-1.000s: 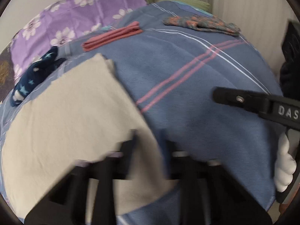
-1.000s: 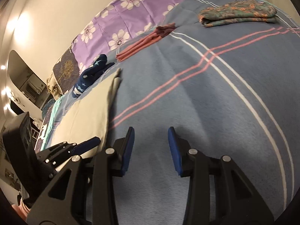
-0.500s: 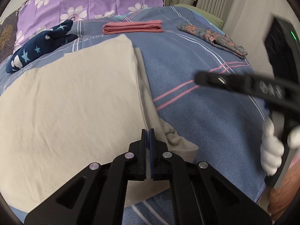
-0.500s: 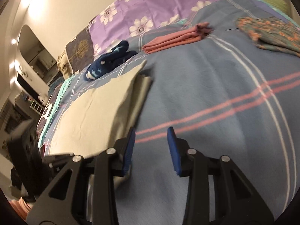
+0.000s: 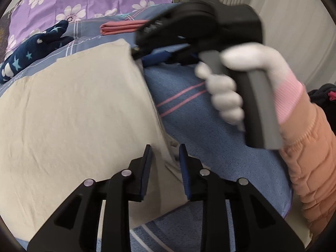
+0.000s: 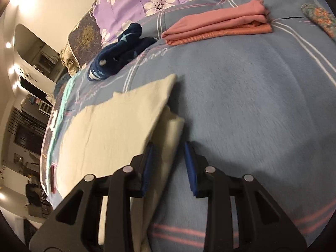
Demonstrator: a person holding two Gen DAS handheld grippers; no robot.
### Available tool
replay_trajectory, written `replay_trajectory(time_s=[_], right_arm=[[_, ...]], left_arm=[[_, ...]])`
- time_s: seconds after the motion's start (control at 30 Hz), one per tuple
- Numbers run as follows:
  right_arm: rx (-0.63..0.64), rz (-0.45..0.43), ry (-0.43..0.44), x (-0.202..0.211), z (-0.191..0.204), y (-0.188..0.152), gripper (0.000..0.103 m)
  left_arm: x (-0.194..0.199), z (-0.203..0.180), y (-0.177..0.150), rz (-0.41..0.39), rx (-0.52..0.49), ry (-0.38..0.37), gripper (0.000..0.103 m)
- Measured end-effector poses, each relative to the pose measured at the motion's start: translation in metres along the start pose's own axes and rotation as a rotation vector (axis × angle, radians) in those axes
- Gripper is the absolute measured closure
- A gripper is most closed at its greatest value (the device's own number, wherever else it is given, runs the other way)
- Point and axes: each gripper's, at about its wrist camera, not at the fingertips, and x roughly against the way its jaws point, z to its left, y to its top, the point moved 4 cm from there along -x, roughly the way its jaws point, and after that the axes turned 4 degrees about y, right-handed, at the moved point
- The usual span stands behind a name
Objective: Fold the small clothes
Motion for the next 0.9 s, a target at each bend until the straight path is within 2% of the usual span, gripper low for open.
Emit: replay_trajectory(time_s=[0.07,0.13,0.2,0.27,0.37,0.43,0.53,0.63,0.73,0.8,0.87,0.9], right_arm=[[-0.005,-0.011,0.004,-0.005,0.001,0.005,0.101],[-0.019,-0.052,0.014,-0.001,0.005,0.008,0.101],[0.002,-0.116,0.031,0.011,0.015,0.014,0.101],[0.036,-0.156,-0.015,0.016,0.020,0.021,0.101],[0.050,-0.104,-0.089,-0.008,0.007,0.022,0.101],[0.038,-0.086,-0.084,-0.019,-0.004,0.017,0.101],[0.029,-0.119,-0.029,-0.012,-0.007,0.017,0.101],[0.021,-0.161,-0.059,0.008,-0.009,0.020,0.097],[0.002,-0.175,0.019,0.031,-0.006,0.019,0.096],[0.022,-0.150,0.079,0.039,0.002,0.013,0.086],[0.079,-0.083,0.101,0.031,0.016,0.003,0.061],[0.107,-0.038,0.098,0.021,0.021,-0.001,0.057]], left_arm=[[-0.002,-0.004,-0.001,0.001,-0.029,0.006,0.076],[-0.002,-0.007,-0.003,0.000,-0.052,-0.002,0.090],[0.000,-0.008,-0.006,0.011,-0.058,-0.050,0.099],[0.000,-0.012,-0.009,0.023,-0.075,-0.088,0.100],[-0.003,-0.017,-0.011,0.021,-0.103,-0.086,0.100],[-0.004,-0.017,-0.011,0.018,-0.100,-0.102,0.100],[-0.004,-0.014,-0.011,0.022,-0.081,-0.124,0.100],[-0.003,-0.011,-0.011,0.020,-0.072,-0.134,0.100],[-0.006,-0.007,-0.007,0.018,-0.061,-0.146,0.100],[-0.008,-0.007,-0.005,0.016,-0.052,-0.155,0.099],[-0.009,-0.013,-0.003,0.013,-0.055,-0.160,0.098],[-0.011,-0.016,-0.002,0.013,-0.059,-0.165,0.097]])
